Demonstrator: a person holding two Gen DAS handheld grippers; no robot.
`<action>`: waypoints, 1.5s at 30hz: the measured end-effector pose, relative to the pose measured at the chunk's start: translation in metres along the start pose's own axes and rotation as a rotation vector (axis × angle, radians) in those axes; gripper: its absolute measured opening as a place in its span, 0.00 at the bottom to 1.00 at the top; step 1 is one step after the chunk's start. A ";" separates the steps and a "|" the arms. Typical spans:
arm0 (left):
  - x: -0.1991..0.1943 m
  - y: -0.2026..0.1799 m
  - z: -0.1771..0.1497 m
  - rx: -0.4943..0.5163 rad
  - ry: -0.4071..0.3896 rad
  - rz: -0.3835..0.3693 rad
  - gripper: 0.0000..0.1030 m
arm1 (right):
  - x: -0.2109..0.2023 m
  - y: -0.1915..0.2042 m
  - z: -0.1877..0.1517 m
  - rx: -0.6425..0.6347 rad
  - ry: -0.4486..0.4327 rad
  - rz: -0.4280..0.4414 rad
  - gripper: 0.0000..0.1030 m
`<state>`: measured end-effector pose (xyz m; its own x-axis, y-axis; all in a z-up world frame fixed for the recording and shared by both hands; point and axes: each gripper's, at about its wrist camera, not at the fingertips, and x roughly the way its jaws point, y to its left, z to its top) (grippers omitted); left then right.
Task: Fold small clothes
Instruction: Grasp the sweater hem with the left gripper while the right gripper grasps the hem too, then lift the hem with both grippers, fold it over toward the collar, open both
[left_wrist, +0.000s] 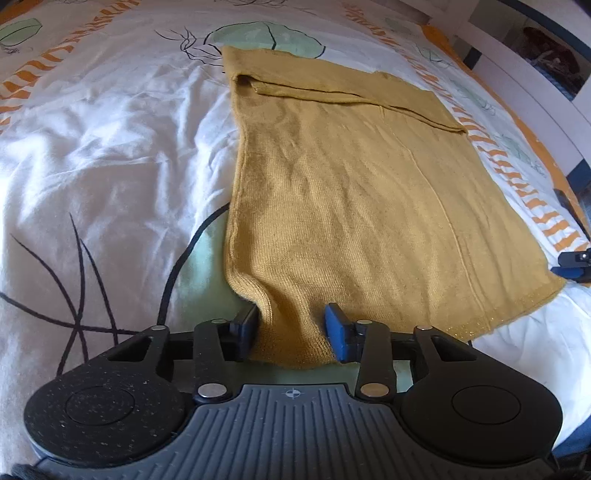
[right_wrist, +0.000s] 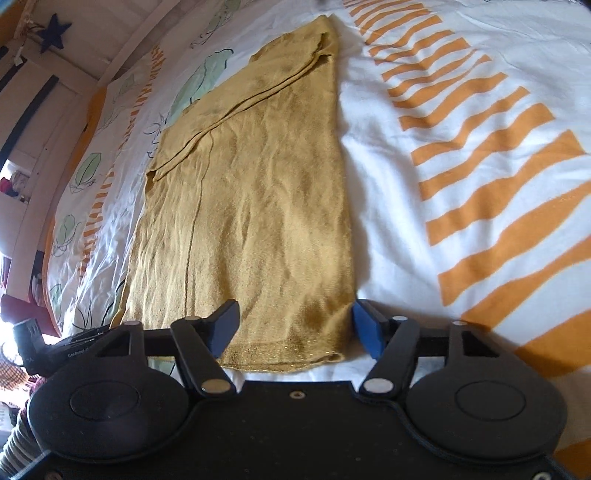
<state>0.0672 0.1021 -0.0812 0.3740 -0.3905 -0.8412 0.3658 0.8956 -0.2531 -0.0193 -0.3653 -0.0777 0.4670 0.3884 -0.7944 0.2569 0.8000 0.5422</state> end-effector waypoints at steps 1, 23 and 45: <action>0.000 0.003 0.000 -0.019 -0.001 0.001 0.30 | -0.002 -0.004 0.002 0.018 0.004 0.005 0.57; -0.031 0.008 0.011 -0.195 -0.160 -0.114 0.07 | -0.015 0.008 -0.003 -0.062 -0.076 0.181 0.16; -0.030 0.016 0.139 -0.257 -0.478 -0.121 0.06 | -0.019 0.023 0.114 -0.045 -0.424 0.279 0.16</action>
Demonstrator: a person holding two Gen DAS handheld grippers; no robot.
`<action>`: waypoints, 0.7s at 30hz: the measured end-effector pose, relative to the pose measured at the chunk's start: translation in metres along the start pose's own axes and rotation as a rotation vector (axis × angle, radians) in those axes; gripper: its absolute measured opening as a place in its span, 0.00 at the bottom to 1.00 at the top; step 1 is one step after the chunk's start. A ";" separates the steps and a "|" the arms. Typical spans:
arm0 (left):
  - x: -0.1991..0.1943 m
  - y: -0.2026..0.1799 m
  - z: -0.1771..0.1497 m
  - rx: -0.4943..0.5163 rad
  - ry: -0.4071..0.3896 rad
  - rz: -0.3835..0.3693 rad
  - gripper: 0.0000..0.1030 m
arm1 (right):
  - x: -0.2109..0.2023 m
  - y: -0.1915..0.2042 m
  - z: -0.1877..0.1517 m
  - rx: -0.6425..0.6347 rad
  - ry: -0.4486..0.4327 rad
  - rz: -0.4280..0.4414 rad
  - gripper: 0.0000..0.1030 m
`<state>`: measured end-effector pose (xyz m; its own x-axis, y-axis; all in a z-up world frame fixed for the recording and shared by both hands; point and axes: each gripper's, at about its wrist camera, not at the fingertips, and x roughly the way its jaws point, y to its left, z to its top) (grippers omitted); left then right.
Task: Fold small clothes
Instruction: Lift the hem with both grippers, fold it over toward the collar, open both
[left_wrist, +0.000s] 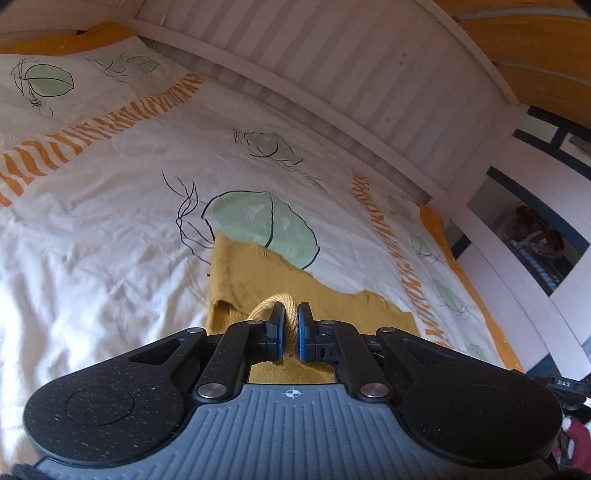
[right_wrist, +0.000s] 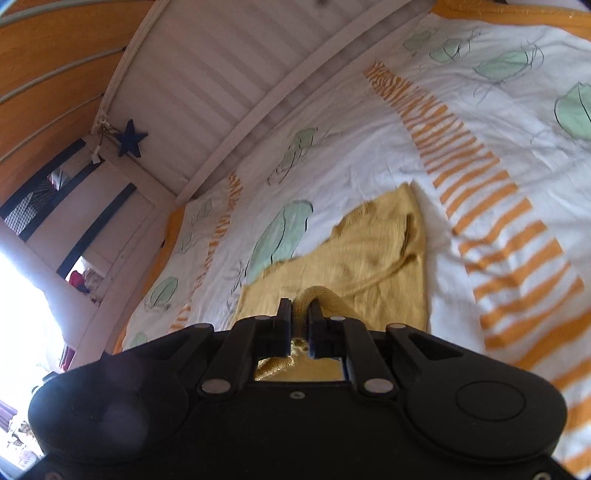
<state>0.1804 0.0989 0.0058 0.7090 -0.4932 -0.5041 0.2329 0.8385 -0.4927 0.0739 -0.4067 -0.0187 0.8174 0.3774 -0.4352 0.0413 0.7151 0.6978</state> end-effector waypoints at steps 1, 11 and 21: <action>0.005 0.000 0.004 0.001 -0.006 0.003 0.06 | 0.004 -0.001 0.006 0.001 -0.013 -0.002 0.16; 0.074 0.010 0.042 -0.013 -0.059 0.054 0.02 | 0.069 -0.037 0.047 0.030 -0.067 -0.058 0.16; 0.120 0.022 0.039 0.092 0.028 0.062 0.03 | 0.132 -0.067 0.066 0.035 -0.035 -0.121 0.16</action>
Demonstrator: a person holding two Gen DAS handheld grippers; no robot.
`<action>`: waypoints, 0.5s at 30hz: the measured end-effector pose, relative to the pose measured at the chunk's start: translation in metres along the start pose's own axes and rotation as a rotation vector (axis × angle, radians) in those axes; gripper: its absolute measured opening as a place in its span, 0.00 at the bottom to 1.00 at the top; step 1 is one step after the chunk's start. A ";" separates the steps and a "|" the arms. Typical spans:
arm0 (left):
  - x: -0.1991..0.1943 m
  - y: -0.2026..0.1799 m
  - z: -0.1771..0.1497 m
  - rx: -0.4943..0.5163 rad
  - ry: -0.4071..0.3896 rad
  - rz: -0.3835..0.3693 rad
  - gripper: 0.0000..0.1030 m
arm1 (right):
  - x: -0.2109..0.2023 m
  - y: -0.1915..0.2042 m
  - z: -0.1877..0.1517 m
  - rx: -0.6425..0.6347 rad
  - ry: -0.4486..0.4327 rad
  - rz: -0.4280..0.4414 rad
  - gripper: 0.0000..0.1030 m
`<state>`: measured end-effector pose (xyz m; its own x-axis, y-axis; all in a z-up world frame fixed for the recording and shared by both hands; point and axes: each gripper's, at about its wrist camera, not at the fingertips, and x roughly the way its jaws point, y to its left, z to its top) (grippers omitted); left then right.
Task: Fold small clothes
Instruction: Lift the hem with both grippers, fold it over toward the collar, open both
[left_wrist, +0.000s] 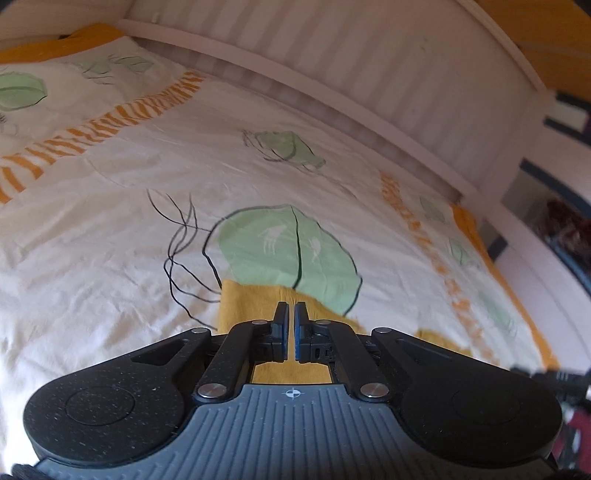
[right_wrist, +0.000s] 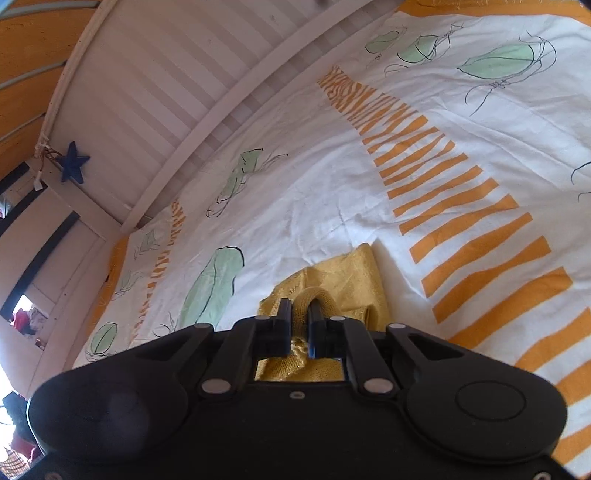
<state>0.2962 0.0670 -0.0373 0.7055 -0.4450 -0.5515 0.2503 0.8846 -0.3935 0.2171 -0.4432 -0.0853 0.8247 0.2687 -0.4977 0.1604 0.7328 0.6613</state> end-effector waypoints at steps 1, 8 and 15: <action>0.001 -0.002 -0.005 0.030 0.024 0.003 0.05 | 0.002 -0.001 -0.001 0.000 0.004 -0.001 0.15; -0.008 -0.008 -0.045 0.093 0.163 -0.013 0.30 | 0.002 -0.008 -0.009 -0.015 0.018 -0.010 0.16; -0.001 -0.006 -0.058 0.079 0.229 0.031 0.39 | 0.001 -0.008 -0.011 -0.021 0.024 -0.014 0.16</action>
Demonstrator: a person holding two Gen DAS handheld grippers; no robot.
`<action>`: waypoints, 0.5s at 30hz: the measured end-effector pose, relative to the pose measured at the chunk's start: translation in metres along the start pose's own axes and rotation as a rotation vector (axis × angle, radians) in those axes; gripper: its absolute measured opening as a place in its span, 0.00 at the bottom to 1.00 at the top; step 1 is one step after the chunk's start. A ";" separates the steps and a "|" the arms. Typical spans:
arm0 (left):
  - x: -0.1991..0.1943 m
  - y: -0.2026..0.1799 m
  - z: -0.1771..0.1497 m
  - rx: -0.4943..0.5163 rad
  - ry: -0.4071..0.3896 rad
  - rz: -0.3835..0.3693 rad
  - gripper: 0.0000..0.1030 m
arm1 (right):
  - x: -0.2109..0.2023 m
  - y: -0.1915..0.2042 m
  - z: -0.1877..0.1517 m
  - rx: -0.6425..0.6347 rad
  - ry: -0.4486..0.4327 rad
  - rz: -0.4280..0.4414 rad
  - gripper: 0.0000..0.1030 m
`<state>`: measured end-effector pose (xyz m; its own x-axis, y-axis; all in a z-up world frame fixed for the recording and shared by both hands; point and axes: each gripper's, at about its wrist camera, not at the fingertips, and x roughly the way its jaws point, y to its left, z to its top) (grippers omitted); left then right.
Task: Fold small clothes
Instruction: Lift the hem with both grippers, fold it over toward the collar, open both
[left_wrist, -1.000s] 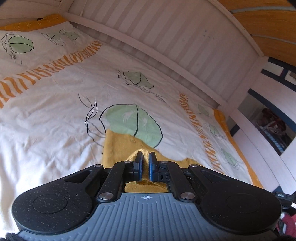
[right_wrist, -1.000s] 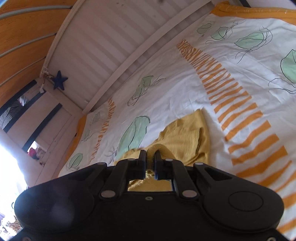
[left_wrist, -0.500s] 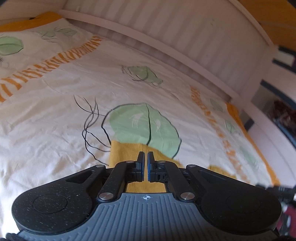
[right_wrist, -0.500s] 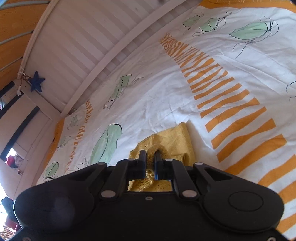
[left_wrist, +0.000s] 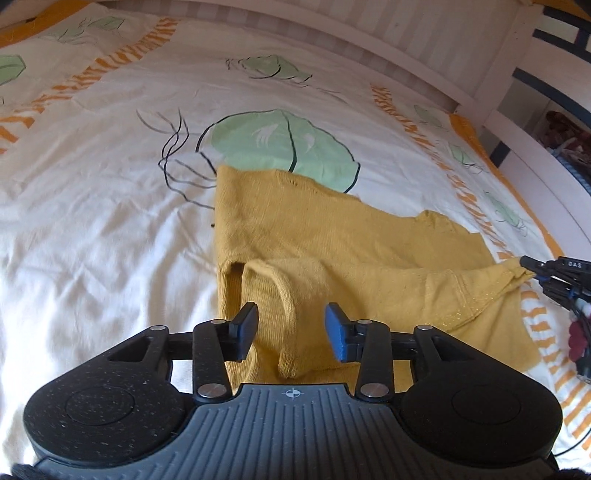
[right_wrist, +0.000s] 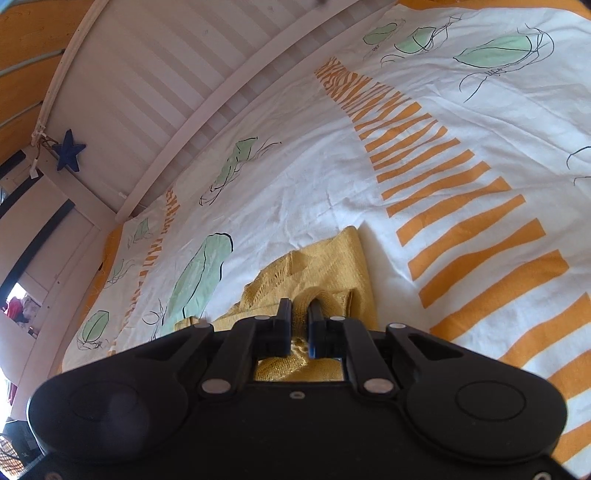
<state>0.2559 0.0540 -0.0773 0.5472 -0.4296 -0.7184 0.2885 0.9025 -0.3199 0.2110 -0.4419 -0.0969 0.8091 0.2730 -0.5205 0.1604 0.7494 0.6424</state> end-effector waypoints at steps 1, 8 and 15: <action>0.003 0.000 0.001 -0.011 0.013 0.001 0.39 | 0.000 0.000 -0.001 -0.001 0.002 0.001 0.16; 0.014 -0.006 0.001 -0.046 0.001 -0.052 0.29 | -0.001 0.000 -0.004 0.006 0.000 0.003 0.16; -0.012 0.004 0.008 -0.234 -0.146 -0.189 0.02 | -0.010 0.002 -0.003 0.005 -0.010 0.020 0.16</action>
<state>0.2570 0.0625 -0.0652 0.6134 -0.5744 -0.5420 0.2161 0.7822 -0.5844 0.2017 -0.4412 -0.0918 0.8176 0.2816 -0.5023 0.1474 0.7409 0.6553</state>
